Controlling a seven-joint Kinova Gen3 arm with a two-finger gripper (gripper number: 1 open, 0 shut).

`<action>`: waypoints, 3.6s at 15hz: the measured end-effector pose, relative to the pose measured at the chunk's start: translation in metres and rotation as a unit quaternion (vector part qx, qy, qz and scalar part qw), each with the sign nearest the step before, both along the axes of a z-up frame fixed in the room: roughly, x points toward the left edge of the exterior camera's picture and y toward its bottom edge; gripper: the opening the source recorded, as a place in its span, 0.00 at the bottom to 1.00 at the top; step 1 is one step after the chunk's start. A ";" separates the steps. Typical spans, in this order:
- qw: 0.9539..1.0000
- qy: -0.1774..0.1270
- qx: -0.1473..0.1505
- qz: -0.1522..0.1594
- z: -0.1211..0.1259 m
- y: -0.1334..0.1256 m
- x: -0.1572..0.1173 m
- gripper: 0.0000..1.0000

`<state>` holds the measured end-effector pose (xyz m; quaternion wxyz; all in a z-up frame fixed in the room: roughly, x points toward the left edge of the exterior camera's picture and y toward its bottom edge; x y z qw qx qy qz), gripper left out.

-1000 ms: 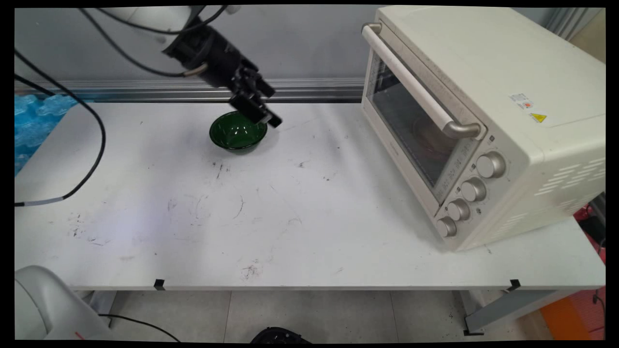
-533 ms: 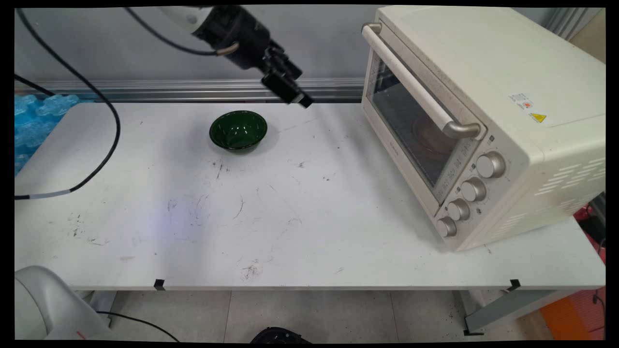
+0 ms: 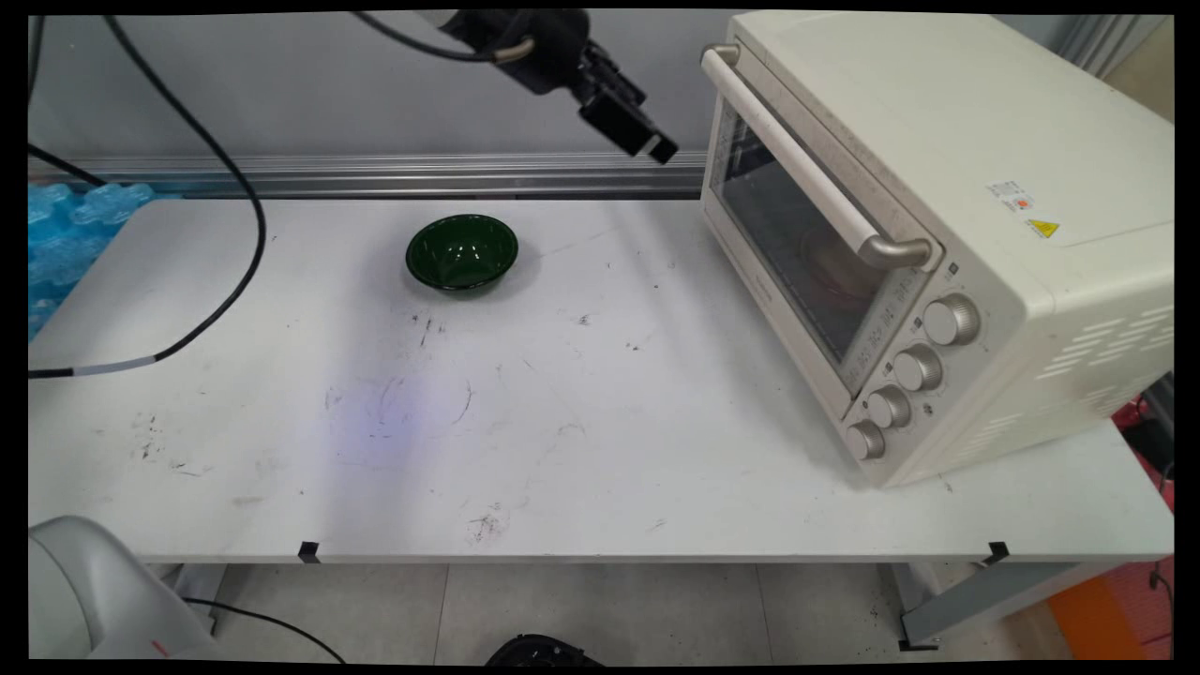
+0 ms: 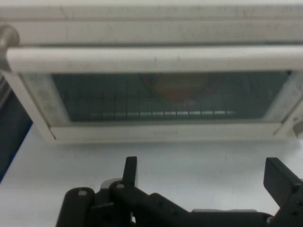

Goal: Open the oven

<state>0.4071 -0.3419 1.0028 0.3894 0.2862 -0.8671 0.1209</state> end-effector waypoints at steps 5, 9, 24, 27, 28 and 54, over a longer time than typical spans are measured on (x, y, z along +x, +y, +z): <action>1.000 0.008 -0.015 0.008 0.009 -0.022 -0.026 1.00; 1.000 0.010 -0.022 0.015 0.016 -0.039 -0.045 1.00; 0.999 -0.012 -0.025 0.041 0.013 -0.083 -0.096 0.00; 0.999 -0.017 -0.024 0.045 0.008 -0.089 -0.103 0.00; 0.998 -0.019 -0.023 0.047 0.007 -0.092 -0.106 0.00; 0.995 -0.089 0.014 0.042 -0.016 -0.091 -0.110 0.00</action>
